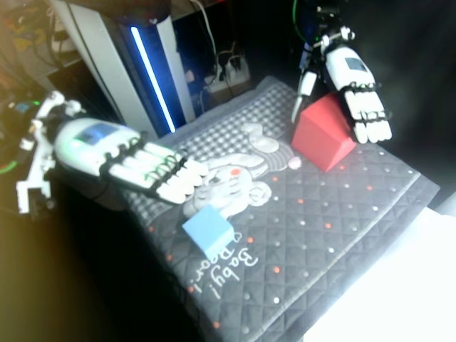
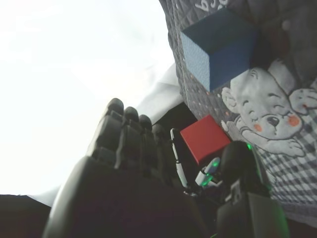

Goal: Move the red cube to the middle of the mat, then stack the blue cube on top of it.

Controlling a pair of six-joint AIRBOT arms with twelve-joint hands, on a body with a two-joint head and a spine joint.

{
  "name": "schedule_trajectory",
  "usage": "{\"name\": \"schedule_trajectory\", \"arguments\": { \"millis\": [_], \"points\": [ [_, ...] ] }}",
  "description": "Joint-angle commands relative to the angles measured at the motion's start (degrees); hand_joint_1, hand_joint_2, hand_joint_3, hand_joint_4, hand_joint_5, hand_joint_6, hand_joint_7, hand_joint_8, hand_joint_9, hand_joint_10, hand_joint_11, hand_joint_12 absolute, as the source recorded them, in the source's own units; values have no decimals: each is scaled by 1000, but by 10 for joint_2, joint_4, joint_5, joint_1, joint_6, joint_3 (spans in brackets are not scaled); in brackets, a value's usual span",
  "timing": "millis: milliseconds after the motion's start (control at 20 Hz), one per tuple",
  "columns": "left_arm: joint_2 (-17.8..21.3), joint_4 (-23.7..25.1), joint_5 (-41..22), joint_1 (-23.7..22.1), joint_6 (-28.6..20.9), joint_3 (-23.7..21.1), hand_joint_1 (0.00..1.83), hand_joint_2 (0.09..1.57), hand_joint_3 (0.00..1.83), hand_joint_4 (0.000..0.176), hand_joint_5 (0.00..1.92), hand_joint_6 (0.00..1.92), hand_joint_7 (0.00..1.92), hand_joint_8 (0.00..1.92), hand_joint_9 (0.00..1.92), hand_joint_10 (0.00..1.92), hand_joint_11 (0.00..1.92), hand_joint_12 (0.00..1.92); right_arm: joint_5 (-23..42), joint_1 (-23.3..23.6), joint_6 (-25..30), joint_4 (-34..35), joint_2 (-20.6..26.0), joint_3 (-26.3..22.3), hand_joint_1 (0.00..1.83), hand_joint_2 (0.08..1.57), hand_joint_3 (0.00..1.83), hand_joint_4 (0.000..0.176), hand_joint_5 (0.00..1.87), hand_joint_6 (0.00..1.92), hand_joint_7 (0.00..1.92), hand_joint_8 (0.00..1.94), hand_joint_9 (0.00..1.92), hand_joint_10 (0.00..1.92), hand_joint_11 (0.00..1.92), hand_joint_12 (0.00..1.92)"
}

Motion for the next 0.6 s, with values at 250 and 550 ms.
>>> {"name": "schedule_trajectory", "arguments": {
  "millis": [250, 550],
  "points": [
    [11, 30, -88, -3, -13, -23, 1219, 1065, 0, 54, 61, 1770, 1, 1601, 0, 1702, 0, 1920, 70, 0, 3, -3, 0, 3, 515, 1273, 3, 0, 0, 0, 0, 0, 0, 0, 17, 10],
    [18, 118, -181, -23, -81, -42, 1198, 1063, 2, 88, 1, 1812, 0, 1600, 0, 1766, 0, 1921, 70, 0, 3, -3, -3, 6, 448, 1276, 2, 0, 0, 0, 0, 0, 0, 0, 27, 15]
  ]
}}
